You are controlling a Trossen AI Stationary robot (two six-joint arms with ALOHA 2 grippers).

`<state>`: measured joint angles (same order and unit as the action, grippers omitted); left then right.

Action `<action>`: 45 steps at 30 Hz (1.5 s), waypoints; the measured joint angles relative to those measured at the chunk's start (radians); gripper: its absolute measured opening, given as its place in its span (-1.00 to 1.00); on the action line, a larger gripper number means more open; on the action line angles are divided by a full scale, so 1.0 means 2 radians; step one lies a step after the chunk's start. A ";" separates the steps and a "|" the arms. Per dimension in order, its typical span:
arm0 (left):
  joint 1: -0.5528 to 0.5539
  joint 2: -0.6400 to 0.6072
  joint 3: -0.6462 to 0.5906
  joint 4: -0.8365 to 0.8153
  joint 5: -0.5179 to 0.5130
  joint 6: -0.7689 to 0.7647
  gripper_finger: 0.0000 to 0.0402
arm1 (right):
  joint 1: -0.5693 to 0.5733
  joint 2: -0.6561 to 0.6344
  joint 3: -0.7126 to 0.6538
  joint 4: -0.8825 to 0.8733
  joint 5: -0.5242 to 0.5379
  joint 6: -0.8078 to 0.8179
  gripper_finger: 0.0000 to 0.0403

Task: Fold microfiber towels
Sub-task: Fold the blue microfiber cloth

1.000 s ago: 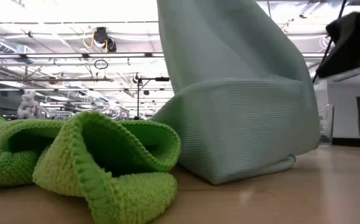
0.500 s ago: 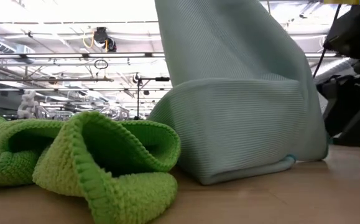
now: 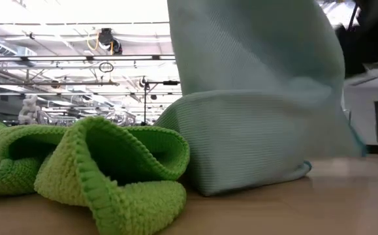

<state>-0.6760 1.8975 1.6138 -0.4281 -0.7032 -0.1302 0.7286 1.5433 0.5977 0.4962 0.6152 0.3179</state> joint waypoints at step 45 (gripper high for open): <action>0.034 0.023 0.000 0.056 0.027 0.047 -0.96 | 0.030 0.000 0.053 0.027 0.004 -0.032 -0.04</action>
<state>-0.6079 1.9429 1.6132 -0.3162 -0.6500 -0.0371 0.7884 1.5429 0.7040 0.5503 0.6236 0.2545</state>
